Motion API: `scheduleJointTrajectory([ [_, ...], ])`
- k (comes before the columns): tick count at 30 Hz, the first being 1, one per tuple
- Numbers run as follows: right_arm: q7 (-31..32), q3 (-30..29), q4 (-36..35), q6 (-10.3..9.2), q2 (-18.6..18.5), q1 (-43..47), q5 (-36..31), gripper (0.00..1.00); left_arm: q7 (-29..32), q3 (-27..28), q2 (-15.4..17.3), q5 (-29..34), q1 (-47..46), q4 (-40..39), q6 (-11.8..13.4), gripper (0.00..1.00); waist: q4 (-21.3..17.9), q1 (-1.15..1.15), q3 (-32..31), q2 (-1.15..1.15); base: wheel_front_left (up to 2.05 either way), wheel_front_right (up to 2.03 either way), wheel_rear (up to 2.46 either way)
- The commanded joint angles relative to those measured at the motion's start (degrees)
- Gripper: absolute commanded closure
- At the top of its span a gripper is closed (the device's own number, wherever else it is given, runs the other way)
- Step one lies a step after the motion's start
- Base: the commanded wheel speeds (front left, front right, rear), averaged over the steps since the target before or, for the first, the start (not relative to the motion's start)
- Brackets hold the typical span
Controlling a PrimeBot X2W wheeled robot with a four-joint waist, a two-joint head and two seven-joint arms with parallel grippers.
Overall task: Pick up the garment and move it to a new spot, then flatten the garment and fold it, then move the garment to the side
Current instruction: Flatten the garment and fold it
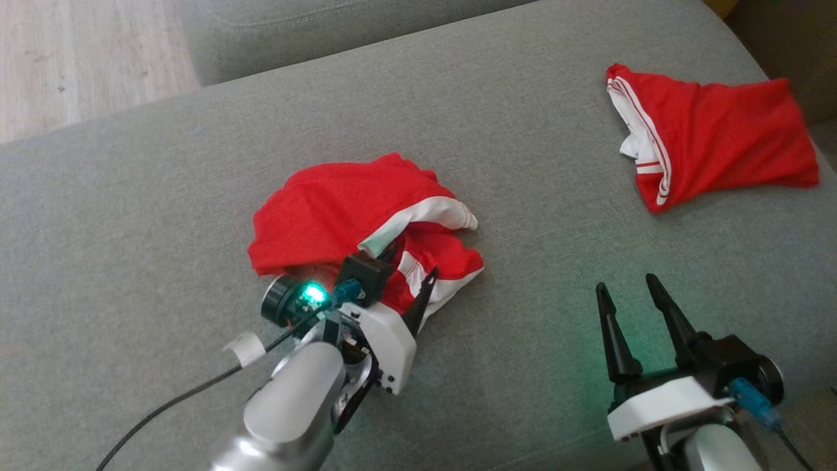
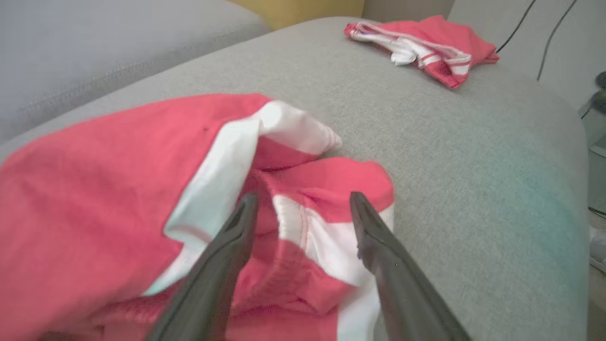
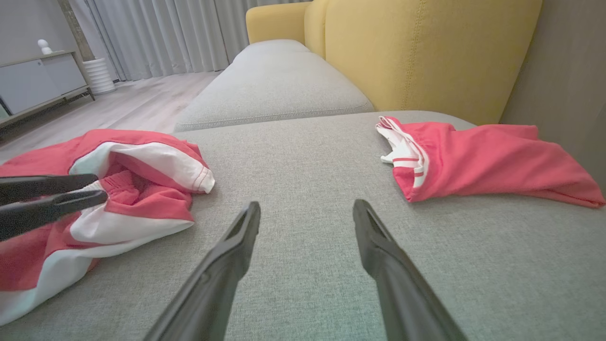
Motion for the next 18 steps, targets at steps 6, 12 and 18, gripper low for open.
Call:
scheduleJointTrajectory([
  [6,-0.8,2.5,-0.9,-0.04,-0.3,-3.1,0.5,0.0,1.7,-0.6,0.0,-3.1,-3.8,2.6,-0.8,0.53,-1.0,0.0,-0.2,0.0,0.0,0.0,0.0],
  [12,-0.8,2.8,-0.6,-0.04,-0.3,-2.9,0.7,0.0,0.5,-1.3,0.0,-7.0,-5.8,1.6,-1.1,1.0,-1.7,0.0,-0.6,0.0,0.0,0.0,0.0],
  [18,-0.8,3.6,-0.3,-0.04,-0.3,-3.1,1.1,0.0,1.5,0.2,0.0,-12.1,-12.5,-2.1,-0.6,1.0,-3.0,0.0,-1.5,0.0,0.0,0.0,0.0],
])
